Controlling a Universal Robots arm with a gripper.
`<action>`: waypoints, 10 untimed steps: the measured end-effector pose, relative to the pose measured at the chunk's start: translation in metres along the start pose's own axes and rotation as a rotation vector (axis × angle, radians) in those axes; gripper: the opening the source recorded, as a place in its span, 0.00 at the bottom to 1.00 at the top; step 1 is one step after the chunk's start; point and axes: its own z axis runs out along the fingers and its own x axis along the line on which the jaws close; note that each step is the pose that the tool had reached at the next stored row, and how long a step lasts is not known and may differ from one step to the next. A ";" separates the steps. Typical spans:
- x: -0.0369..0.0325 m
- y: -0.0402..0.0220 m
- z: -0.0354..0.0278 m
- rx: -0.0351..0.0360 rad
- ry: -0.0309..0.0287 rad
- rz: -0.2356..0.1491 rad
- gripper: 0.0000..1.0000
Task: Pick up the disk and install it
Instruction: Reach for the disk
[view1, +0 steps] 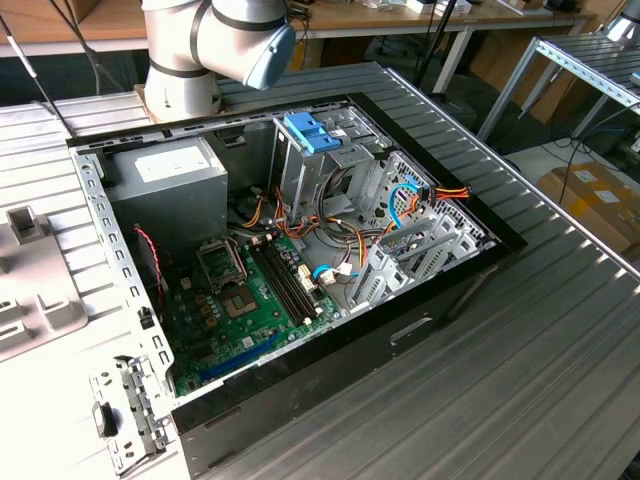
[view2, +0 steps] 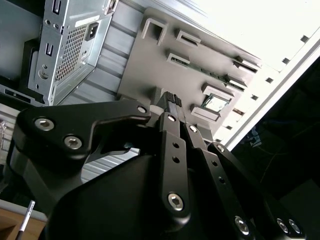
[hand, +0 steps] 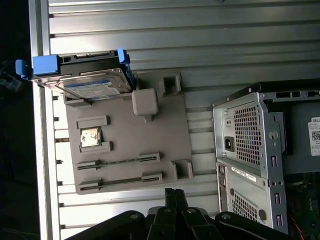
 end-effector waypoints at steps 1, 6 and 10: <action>0.0011 -0.0001 0.0000 0.0000 0.0000 0.000 0.11; 0.0092 -0.0007 -0.0001 -0.0001 -0.0001 0.000 0.11; 0.0299 -0.0023 -0.0004 0.0000 -0.0001 0.000 0.11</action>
